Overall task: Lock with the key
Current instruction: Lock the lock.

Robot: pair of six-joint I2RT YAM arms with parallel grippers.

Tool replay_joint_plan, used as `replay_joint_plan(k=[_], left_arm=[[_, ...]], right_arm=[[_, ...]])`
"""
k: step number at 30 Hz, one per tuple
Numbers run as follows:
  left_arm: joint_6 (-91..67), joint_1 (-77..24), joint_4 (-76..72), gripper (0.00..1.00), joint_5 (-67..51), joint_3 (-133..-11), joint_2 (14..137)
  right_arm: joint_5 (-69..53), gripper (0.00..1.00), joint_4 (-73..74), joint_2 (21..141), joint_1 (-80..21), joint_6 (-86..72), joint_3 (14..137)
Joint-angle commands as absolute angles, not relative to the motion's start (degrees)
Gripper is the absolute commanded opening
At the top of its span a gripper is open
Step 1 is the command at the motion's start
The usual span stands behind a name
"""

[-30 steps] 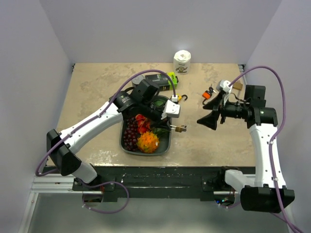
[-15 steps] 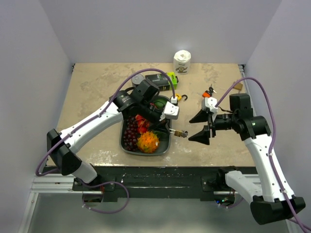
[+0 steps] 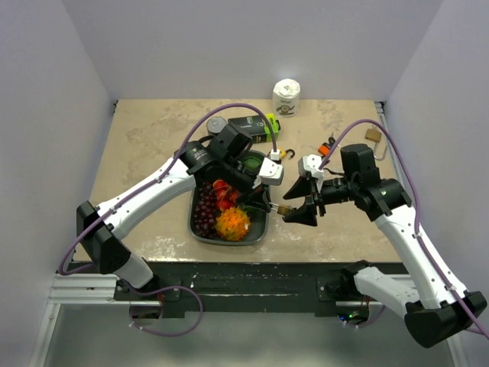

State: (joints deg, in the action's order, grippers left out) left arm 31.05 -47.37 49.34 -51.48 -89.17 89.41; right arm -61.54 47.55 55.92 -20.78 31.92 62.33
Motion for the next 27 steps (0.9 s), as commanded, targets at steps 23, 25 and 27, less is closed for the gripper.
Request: replay_joint_plan(k=[23, 25, 27], left_arm=[[28.48, -46.58, 46.59, 0.00, -55.19, -90.18, 87.80], [27.69, -46.49, 46.06, 0.00, -55.98, -90.18, 87.80], [25.94, -46.41, 44.92, 0.00, -57.03, -90.09, 87.89]], right_arm=[[-51.24, 0.27, 45.97, 56.08, -27.77, 32.52, 62.67], [-50.80, 0.14, 45.44, 56.16, -27.77, 32.34, 62.40], [-50.63, 0.08, 44.39, 56.16, -27.77, 32.17, 62.23]])
